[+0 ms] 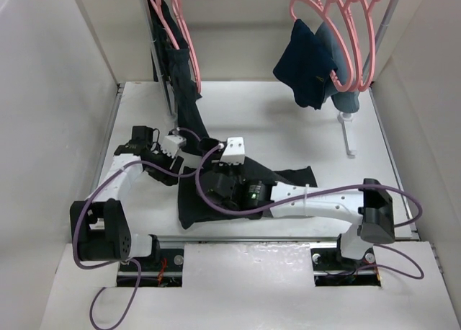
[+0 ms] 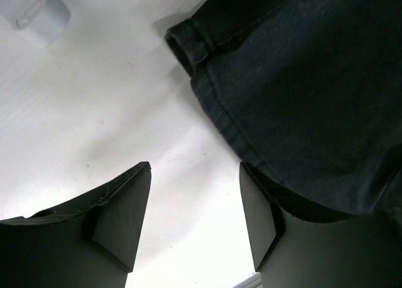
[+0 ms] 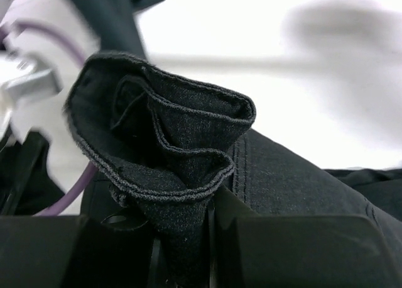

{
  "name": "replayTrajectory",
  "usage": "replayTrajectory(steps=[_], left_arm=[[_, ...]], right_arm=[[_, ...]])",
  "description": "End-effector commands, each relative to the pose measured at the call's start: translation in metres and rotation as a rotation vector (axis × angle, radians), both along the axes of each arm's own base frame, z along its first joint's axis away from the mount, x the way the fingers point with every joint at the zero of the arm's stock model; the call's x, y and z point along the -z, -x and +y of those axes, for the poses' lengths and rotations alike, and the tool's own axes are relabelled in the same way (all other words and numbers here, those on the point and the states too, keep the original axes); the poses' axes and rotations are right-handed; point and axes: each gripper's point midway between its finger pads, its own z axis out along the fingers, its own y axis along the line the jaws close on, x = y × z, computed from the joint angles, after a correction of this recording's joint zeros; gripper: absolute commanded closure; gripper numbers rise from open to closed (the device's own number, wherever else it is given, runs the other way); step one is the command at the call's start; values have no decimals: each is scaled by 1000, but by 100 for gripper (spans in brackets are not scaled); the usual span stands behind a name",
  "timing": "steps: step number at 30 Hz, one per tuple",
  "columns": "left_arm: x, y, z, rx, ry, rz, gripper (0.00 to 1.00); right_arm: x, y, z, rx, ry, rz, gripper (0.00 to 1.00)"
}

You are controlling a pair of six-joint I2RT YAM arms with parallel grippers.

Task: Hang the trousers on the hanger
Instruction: Fold the trousers at the center of the board.

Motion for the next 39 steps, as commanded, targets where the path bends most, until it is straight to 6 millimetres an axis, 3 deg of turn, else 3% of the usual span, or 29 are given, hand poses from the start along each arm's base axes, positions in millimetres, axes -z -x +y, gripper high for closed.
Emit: replayTrajectory(steps=[1, 3, 6, 8, 11, 12, 14, 16, 17, 18, 19, 20, 21, 22, 24, 25, 27, 28, 29, 30, 31, 32, 33, 34, 35, 36, 37, 38, 39], left_arm=[[-2, 0, 2, -24, 6, 17, 44], [5, 1, 7, -48, -7, 36, 46], [8, -5, 19, -116, -31, 36, 46], [8, -9, 32, -182, -44, 31, 46], [-2, -21, 50, -286, -73, 0, 41], [-5, -24, 58, -322, -79, -6, 41], [-14, -30, 68, -373, -101, -34, 39], [-25, -34, 75, -405, -114, -59, 38], [-29, -34, 75, -414, -110, -70, 38], [-33, -34, 75, -415, -109, -85, 37], [-37, -37, 75, -416, -108, -98, 35], [-41, -35, 75, -416, -108, -102, 35], [-48, -37, 75, -417, -106, -125, 35], [-47, -36, 73, -410, -95, -116, 35], [-52, -32, 66, -380, -71, -113, 34], [-58, -30, 63, -359, -61, -132, 34], [-62, -26, 55, -292, -32, -134, 34], [-65, -22, 51, -263, -19, -139, 34], [-64, -18, 47, -231, -8, -127, 34], [-61, -7, 39, -174, 14, -94, 34], [-60, -1, 33, -136, 26, -76, 33], [-59, 5, 23, -81, 35, -58, 33], [-56, 12, 16, -35, 41, -30, 33], [-47, 28, 7, 30, 54, 19, 31], [-43, 32, 1, 54, 54, 33, 31], [-38, 39, -8, 104, 35, 50, 28], [-26, 44, -5, 106, -18, 71, 28], [-21, 45, -6, 100, -43, 80, 26], [-14, 47, -6, 97, -67, 94, 26]], right_arm=[[-45, 12, 47, -67, -190, -66, 100], [-45, 17, 59, -105, -189, -57, 100], [-27, 22, 81, -203, -136, -24, 100], [4, 26, 94, -279, -32, 5, 100], [56, 49, 127, -502, 103, 98, 88], [72, 54, 130, -559, 171, 113, 85], [94, 84, 143, -686, 238, 140, 85], [113, 105, 156, -825, 333, 135, 71], [113, 124, 173, -958, 316, 162, 60], [129, 132, 178, -1019, 352, 198, 46], [133, 136, 181, -1047, 366, 213, 29], [136, 138, 183, -1061, 387, 225, 22], [130, 138, 186, -1061, 395, 231, 19], [126, 136, 186, -1057, 406, 220, 5], [106, 133, 184, -1042, 380, 191, 1], [78, 133, 179, -1044, 337, 160, 1], [50, 124, 169, -1022, 249, 153, 1], [49, 120, 157, -1007, 221, 169, 1], [18, 118, 141, -975, 119, 167, 1], [11, 114, 131, -964, 68, 182, 1], [30, 101, 108, -915, 67, 234, 1], [14, 98, 88, -869, -24, 256, 1], [21, 93, 72, -827, -45, 292, 1], [29, 74, 49, -734, -62, 319, 1], [63, 72, 18, -659, -18, 398, 1], [57, 67, -4, -579, -104, 426, 1], [66, 62, -24, -520, -118, 458, 1], [90, 49, -58, -413, -117, 506, 1], [87, 48, -83, -343, -166, 526, 1]])
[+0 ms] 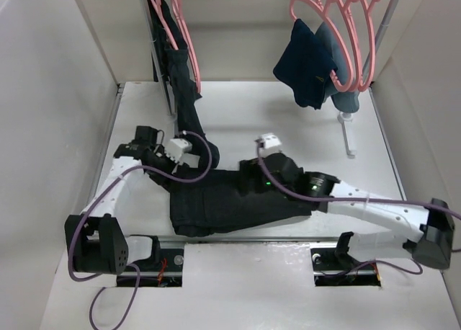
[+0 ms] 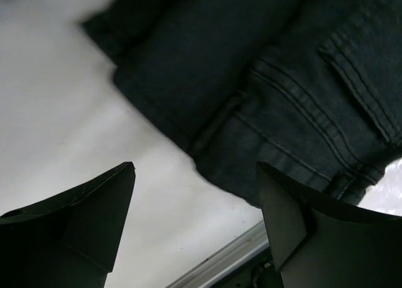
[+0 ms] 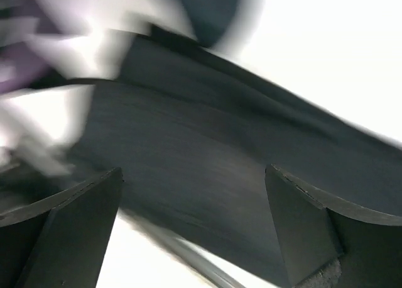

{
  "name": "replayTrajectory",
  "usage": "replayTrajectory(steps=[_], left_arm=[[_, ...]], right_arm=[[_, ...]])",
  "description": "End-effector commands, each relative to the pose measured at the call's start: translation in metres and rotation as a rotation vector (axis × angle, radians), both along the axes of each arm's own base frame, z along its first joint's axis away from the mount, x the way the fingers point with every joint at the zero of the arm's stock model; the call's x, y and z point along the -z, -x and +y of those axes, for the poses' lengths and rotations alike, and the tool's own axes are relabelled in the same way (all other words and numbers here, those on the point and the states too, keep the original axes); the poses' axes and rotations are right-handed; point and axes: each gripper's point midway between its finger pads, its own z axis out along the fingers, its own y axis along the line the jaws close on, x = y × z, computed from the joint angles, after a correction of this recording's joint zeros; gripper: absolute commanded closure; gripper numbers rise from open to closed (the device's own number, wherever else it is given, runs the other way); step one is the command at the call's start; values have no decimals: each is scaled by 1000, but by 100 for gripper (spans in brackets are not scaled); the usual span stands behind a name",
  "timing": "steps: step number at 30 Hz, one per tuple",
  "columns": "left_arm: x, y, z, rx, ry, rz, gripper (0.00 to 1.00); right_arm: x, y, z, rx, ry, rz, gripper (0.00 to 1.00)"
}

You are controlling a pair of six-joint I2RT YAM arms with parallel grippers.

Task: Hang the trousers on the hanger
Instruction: Fold the trousers at the center of the board.

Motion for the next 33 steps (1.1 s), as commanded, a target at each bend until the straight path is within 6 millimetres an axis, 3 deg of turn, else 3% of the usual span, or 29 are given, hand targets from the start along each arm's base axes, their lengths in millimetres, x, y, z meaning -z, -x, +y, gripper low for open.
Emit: replayTrajectory(steps=[1, 2, 3, 4, 5, 6, 9, 11, 13, 14, 17, 18, 19, 20, 21, 22, 23, 24, 25, 27, 31, 33], left_arm=[[20, 26, -7, 64, -63, 84, 25], [25, 26, -5, 56, -83, 94, 23], [32, 28, -7, 48, -90, 117, 23], [35, 30, -11, 64, -100, 130, 22], [40, 31, -9, 60, -129, 140, 22], [45, 31, -9, 66, -143, 146, 22], [59, 33, -11, 77, -159, 190, 22], [65, 37, -18, 104, -144, 226, 24], [64, 38, -24, 124, -117, 236, 33], [64, 36, -26, 139, -108, 237, 49], [65, 37, -27, 154, -101, 243, 75], [65, 37, -27, 154, -101, 243, 96], [65, 37, -27, 154, -101, 243, 100], [66, 34, -26, 142, -108, 234, 100], [61, 32, -27, 142, -104, 212, 100], [59, 31, -27, 141, -103, 201, 100], [56, 27, -26, 138, -106, 171, 100], [48, 21, -25, 121, -112, 119, 100], [36, 15, -27, 109, -101, 75, 100], [4, -3, -27, 95, -97, -57, 100], [-99, -19, -32, 99, -25, -448, 100], [-123, -19, -37, 125, -4, -512, 100]], right_arm=[[64, 0, -81, 267, 66, 236, 1], [69, -17, -112, 379, 62, 256, 1], [86, -15, -135, 431, 87, 298, 1], [81, -20, -151, 474, 46, 294, 1], [86, -20, -160, 481, 32, 324, 1], [100, -28, -184, 549, 28, 348, 1], [111, -45, -205, 573, -15, 363, 1], [125, -55, -215, 587, -1, 379, 1], [139, -61, -223, 584, -8, 413, 1], [145, -70, -220, 551, -5, 406, 1], [149, -80, -203, 442, -56, 416, 1], [163, -79, -203, 440, -31, 448, 1], [171, -84, -205, 451, -21, 470, 3], [166, -89, -207, 459, -29, 458, 7], [174, -90, -204, 451, -27, 480, 14], [177, -91, -207, 458, -33, 489, 35], [180, -92, -211, 470, -38, 501, 47], [178, -94, -209, 462, -47, 496, 58], [178, -95, -213, 475, -50, 495, 83], [179, -90, -217, 480, -62, 491, 99], [162, -89, -223, 487, -102, 426, 100], [159, -87, -223, 485, -108, 412, 100]])
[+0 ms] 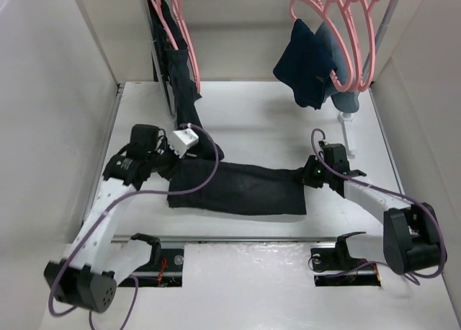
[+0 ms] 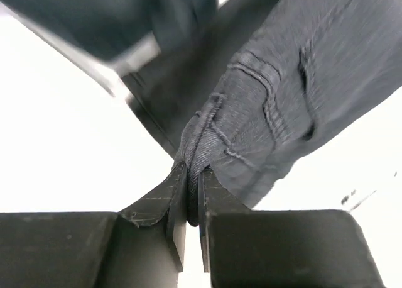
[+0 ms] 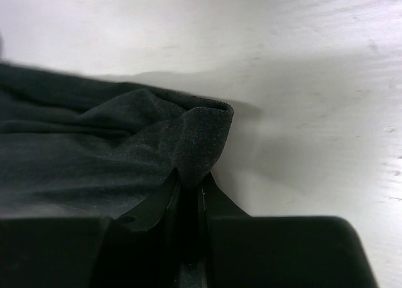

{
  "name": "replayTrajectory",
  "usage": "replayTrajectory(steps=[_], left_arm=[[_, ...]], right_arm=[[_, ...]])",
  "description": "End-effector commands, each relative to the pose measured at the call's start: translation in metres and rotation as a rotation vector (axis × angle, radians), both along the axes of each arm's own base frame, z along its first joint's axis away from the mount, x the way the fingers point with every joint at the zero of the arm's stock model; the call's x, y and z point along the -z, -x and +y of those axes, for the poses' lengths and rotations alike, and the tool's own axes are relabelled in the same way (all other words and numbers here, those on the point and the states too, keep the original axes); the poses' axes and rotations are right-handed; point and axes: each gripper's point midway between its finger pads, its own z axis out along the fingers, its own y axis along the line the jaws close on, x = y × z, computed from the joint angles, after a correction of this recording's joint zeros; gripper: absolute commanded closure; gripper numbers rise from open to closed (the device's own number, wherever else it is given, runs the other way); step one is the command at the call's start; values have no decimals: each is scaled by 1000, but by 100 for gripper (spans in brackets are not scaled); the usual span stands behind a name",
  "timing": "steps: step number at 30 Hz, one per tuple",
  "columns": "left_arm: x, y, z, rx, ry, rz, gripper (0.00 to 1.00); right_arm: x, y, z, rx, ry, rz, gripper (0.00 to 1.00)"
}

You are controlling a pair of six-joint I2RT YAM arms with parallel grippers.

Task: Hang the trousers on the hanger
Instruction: Fold the trousers at the center of the board, then pick up the hanger from the clothesline.

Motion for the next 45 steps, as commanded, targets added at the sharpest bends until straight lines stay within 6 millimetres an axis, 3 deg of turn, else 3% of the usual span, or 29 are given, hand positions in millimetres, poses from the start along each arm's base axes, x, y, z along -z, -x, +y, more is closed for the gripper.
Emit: replayTrajectory(steps=[1, 3, 5, 6, 10, 12, 13, 15, 16, 17, 18, 21, 23, 27, 28, 30, 32, 34, 35, 36, 38, 39, 40, 42, 43, 45], left_arm=[[-62, -12, 1, 11, 16, -198, 100], [-51, -13, 1, 18, -1, -154, 100], [-13, -17, 13, -25, -73, -92, 100], [-12, -22, 12, -25, -72, -98, 100], [41, -42, 37, -119, -229, -31, 100], [66, -56, 49, -191, -266, 16, 100], [72, -61, 59, -236, -279, 29, 100], [74, -79, 70, -309, -317, 2, 84], [85, -80, 76, -332, -335, 31, 74], [84, -83, 75, -342, -329, 33, 66], [81, -82, 71, -329, -315, 46, 56], [74, -67, 65, -298, -280, 72, 47], [61, -56, 64, -293, -258, 48, 40], [57, -22, 55, -171, -221, 60, 41], [61, -10, 45, -118, -178, 68, 41], [74, -4, 39, -99, -174, 72, 41], [99, -6, 50, -147, -239, 57, 40], [126, -4, 59, -183, -303, 109, 47], [131, -5, 67, -215, -341, 112, 54], [127, -6, 69, -233, -337, 118, 55], [103, -13, 65, -244, -240, 61, 55], [87, -18, 62, -243, -209, 2, 52], [61, -18, 60, -238, -175, -94, 50], [38, -13, 52, -174, -137, -184, 44], [34, -6, 50, -148, -129, -193, 40], [21, 5, 47, -101, -113, -240, 38]], right_arm=[[-17, -13, -8, 25, 9, -107, 100], [-20, -14, -10, 42, 1, -123, 100], [-17, -14, -12, 48, 9, -116, 100], [-17, -14, -12, 48, 9, -115, 100], [-14, -18, -12, 34, 24, -104, 100], [-14, -25, -22, 72, 46, -109, 100], [-14, -26, -22, 64, 54, -105, 80], [-22, -32, -24, 73, 53, -115, 38], [-20, -27, -25, 62, 66, -92, 24], [-20, -25, -25, 62, 69, -76, 1], [-23, -25, -30, 80, 92, -72, 1], [-34, -7, -41, 143, 157, -20, 1], [-47, 11, -36, 183, 130, 7, 1], [-54, 41, -10, 200, 20, 48, 1], [-52, 52, -1, 210, -4, 57, 2], [-48, 57, 6, 225, -10, 50, 12], [-34, 59, 5, 243, 14, 47, 16], [-5, 63, -7, 282, 62, 130, 18], [-9, 61, -8, 276, 72, 147, 18], [-33, 49, 1, 248, 76, 99, 18], [-64, 52, 5, 222, 134, 36, 18], [-106, 42, 16, 204, 144, -87, 18], [-123, 46, 17, 182, 166, -125, 18], [-163, 43, 28, 87, 185, -245, 20], [-199, 47, 46, 0, 144, -320, 23], [-229, 50, 64, -182, 176, -412, 31]])
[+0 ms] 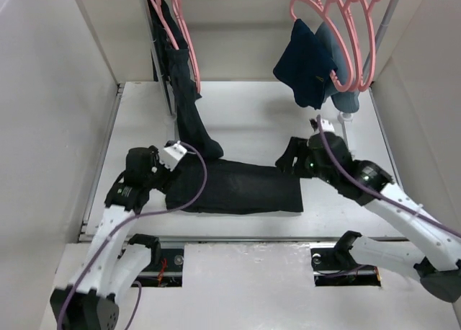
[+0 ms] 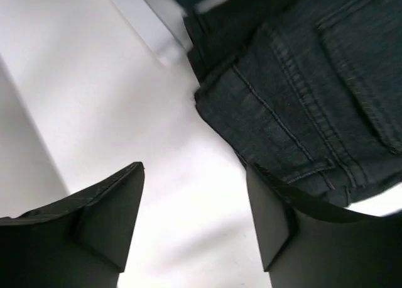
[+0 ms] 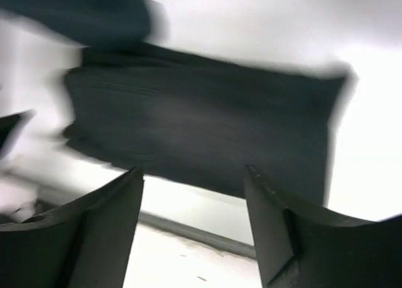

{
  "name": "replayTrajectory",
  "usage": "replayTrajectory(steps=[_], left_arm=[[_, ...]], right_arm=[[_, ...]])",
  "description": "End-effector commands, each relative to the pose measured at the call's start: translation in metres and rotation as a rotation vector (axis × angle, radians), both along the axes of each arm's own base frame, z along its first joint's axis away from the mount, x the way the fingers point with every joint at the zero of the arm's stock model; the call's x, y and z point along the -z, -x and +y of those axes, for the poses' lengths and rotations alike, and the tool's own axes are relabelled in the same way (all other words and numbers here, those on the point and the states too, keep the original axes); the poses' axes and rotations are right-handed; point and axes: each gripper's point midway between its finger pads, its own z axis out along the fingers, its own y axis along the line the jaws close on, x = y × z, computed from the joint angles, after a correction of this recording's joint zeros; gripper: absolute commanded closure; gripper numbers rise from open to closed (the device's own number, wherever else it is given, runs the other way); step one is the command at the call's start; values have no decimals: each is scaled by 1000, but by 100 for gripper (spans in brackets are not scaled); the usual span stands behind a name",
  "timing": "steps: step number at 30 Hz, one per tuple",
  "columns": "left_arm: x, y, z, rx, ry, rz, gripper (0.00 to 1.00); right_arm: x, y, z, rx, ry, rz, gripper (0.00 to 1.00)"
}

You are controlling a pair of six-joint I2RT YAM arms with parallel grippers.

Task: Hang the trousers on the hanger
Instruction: Pick up the hanger from the clothesline.

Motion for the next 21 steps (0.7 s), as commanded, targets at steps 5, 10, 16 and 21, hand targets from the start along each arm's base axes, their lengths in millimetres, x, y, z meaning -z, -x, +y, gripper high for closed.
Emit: replayTrajectory(steps=[5, 10, 16, 21], left_arm=[[-23, 26, -12, 70, 71, -32, 36], [-25, 24, -18, 69, 114, -48, 35], [-28, 23, -17, 54, 126, -70, 32], [-22, 20, -11, 12, 135, -71, 30]], right_arm=[[-202, 2, 26, -294, 48, -382, 42], [-324, -53, -24, 16, 51, -656, 60], [-364, -124, -141, 451, 155, -786, 54], [-346, -171, -177, 434, 201, -768, 41]])
